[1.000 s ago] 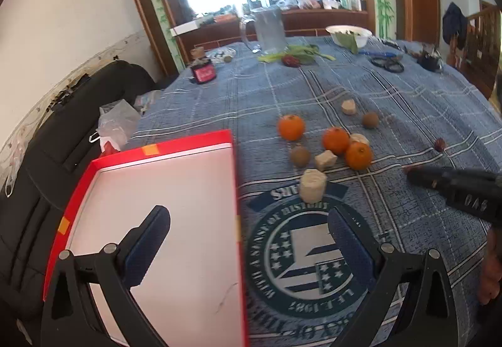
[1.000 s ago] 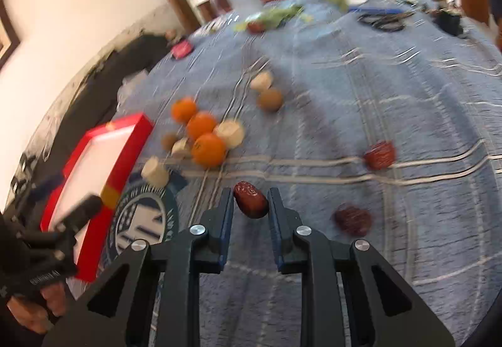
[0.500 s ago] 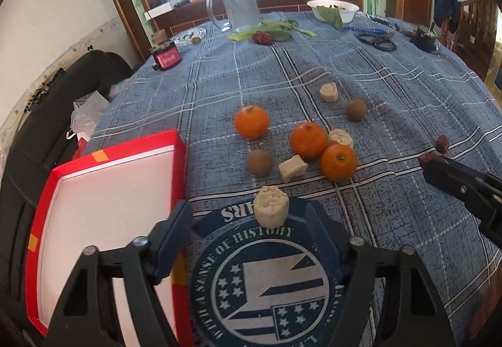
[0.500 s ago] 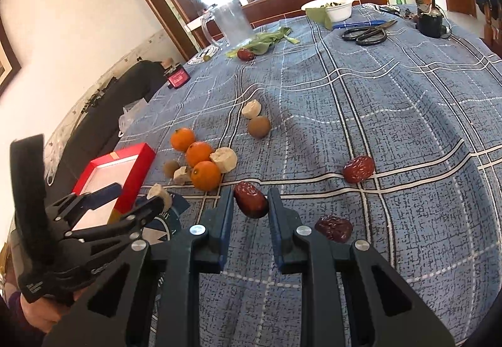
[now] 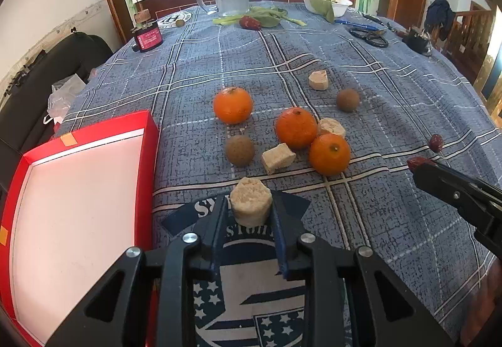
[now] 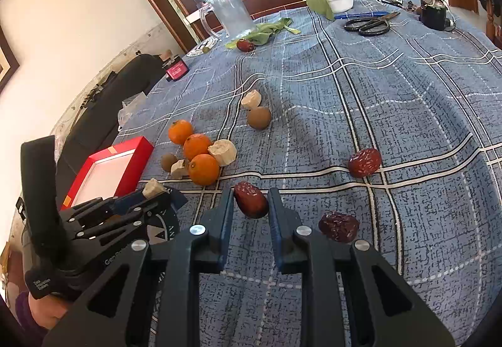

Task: Organize fruits
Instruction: 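Carry both items over the tray and open both grippers to drop them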

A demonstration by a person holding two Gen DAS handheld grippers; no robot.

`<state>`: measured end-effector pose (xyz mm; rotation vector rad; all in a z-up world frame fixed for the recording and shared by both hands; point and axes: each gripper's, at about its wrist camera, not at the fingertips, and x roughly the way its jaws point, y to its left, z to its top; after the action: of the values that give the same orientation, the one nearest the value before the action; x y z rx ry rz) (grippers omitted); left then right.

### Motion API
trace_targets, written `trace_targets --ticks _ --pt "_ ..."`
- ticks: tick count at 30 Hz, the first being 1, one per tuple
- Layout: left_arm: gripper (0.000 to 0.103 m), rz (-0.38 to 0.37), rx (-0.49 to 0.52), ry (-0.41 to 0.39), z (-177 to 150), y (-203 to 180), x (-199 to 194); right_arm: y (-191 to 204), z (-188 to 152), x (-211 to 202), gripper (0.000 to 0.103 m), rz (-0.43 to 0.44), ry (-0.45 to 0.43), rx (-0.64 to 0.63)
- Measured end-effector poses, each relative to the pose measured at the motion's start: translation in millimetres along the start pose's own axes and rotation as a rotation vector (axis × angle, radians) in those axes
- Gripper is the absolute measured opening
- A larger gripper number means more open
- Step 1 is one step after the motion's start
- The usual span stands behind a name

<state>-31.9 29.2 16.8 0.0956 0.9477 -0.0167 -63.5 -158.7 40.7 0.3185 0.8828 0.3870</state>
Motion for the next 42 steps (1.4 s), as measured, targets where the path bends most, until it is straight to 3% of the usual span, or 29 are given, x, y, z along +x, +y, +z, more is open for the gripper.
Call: trace_targets --ticks 17,24,28,32,42 --pt "0.025 -0.099 -0.033 -0.129 -30 12 -69 3 -1 -4 0.024 0.016 -0.019 -0.013" --pt "0.025 -0.080 -0.070 -0.184 -46 43 -94 7 -1 -6 0.024 0.013 -0.039 -0.023" --pt "0.025 -0.025 -0.086 -0.200 -57 64 -100 15 -3 -8 0.024 0.002 -0.053 -0.037" --pt "0.025 0.033 -0.135 -0.185 -70 95 -97 46 -13 -6 0.024 0.024 -0.058 -0.110" --pt "0.025 0.157 -0.234 -0.159 -96 153 -90 184 -37 15 0.024 0.273 0.037 -0.334"
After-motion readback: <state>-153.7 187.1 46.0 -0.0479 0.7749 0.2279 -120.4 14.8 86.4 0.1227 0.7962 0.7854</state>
